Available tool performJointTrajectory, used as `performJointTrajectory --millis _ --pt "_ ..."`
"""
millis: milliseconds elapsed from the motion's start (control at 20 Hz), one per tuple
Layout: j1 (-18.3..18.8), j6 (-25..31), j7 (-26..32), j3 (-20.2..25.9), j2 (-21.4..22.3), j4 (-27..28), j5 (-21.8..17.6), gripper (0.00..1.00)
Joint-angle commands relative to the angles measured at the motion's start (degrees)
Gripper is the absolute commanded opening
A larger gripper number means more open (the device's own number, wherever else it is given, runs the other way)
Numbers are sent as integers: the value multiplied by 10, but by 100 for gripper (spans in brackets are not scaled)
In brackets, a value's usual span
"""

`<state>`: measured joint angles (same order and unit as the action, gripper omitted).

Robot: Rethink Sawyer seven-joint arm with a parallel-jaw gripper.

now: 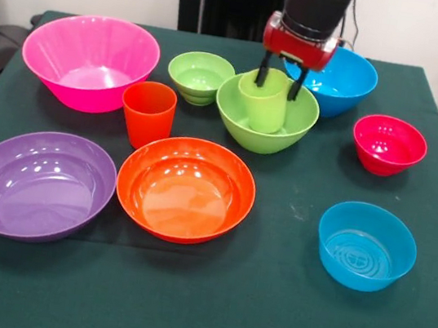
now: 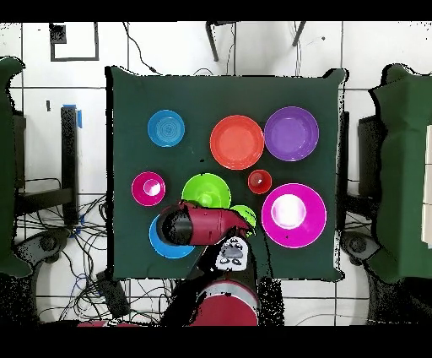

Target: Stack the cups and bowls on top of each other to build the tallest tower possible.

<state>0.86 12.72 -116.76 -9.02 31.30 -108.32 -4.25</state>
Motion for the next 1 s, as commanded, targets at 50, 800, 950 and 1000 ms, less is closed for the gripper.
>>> performJointTrajectory --millis 50,800,950,1000 --pt "11 95 14 29 49 21 -31 100" --pt "43 181 38 82 93 39 -22 100" --pt "49 163 35 84 79 57 -29 100" --pt "48 153 33 82 72 65 -33 100"
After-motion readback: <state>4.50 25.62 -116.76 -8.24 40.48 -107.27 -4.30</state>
